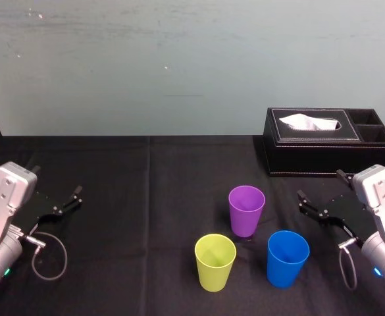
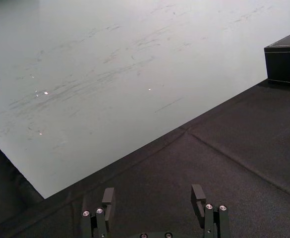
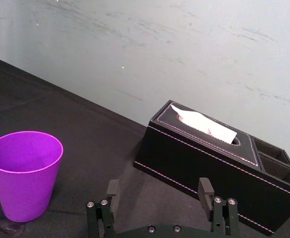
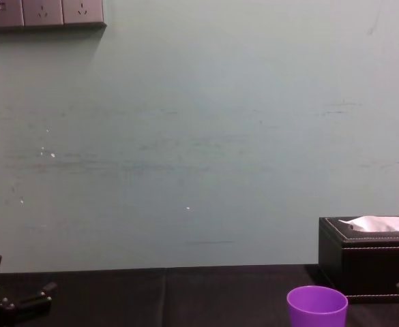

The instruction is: Stack the three plastic cups sequentially using one hand.

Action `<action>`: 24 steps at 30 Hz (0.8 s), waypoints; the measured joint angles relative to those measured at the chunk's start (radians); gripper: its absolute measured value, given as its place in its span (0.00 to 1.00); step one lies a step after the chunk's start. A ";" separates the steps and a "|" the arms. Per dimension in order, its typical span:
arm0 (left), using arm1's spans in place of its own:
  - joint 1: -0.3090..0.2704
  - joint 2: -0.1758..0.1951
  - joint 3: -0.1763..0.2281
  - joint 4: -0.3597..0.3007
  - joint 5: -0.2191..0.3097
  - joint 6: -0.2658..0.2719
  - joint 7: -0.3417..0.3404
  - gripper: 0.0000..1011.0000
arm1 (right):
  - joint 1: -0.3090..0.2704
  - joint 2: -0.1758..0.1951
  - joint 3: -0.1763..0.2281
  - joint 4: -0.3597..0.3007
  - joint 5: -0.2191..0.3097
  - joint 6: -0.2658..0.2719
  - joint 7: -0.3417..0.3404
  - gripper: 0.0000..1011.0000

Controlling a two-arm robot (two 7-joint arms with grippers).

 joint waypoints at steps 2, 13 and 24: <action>0.000 0.000 0.000 0.000 0.000 0.000 0.000 0.99 | 0.000 0.000 0.000 0.000 0.000 0.000 0.000 0.99; 0.000 0.000 0.000 0.000 0.000 0.000 0.000 0.99 | 0.000 0.000 0.000 0.000 0.000 0.000 0.000 0.99; 0.000 0.000 0.000 0.000 0.000 0.000 0.000 0.99 | 0.000 0.000 0.000 0.000 0.000 0.000 0.000 0.99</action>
